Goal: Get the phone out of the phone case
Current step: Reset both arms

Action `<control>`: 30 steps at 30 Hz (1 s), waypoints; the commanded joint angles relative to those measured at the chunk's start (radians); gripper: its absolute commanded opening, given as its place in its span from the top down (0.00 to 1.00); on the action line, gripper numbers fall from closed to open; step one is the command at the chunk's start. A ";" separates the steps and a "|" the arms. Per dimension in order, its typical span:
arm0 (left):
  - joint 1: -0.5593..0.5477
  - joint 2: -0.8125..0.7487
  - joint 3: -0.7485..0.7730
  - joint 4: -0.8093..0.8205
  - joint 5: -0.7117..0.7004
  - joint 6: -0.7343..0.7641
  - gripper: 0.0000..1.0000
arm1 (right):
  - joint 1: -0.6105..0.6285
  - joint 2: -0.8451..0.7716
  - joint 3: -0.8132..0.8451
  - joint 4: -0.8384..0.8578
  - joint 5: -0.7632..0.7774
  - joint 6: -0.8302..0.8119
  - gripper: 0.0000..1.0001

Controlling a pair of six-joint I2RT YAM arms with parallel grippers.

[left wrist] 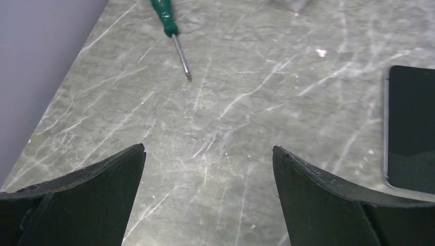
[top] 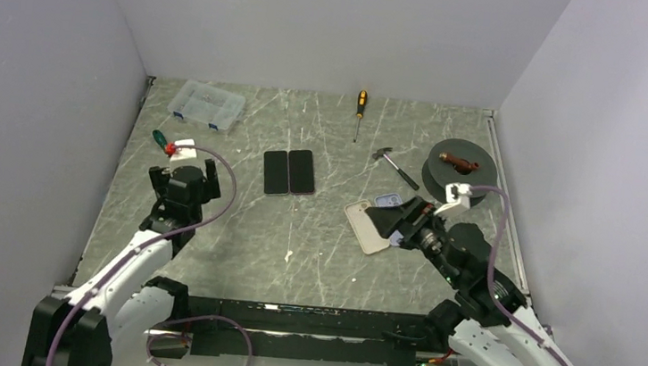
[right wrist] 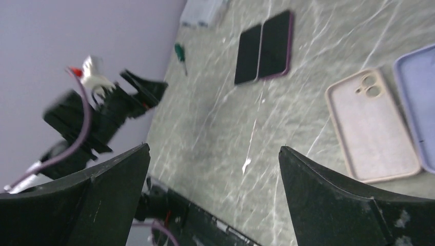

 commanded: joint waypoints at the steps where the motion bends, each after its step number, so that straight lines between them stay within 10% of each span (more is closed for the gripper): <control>1: 0.005 0.068 -0.136 0.486 -0.164 0.064 0.01 | 0.005 -0.068 0.040 -0.103 0.229 -0.071 0.00; 17: 0.019 0.323 -0.179 0.761 -0.354 0.060 0.00 | 0.005 -0.093 0.111 -0.256 0.206 -0.161 0.00; 26: 0.079 0.328 -0.234 0.942 -0.210 0.214 0.01 | 0.005 -0.081 0.169 -0.348 0.308 -0.122 0.00; 30: 0.079 0.366 -0.213 0.973 0.084 0.373 0.01 | 0.005 -0.091 0.157 -0.342 0.317 -0.108 0.00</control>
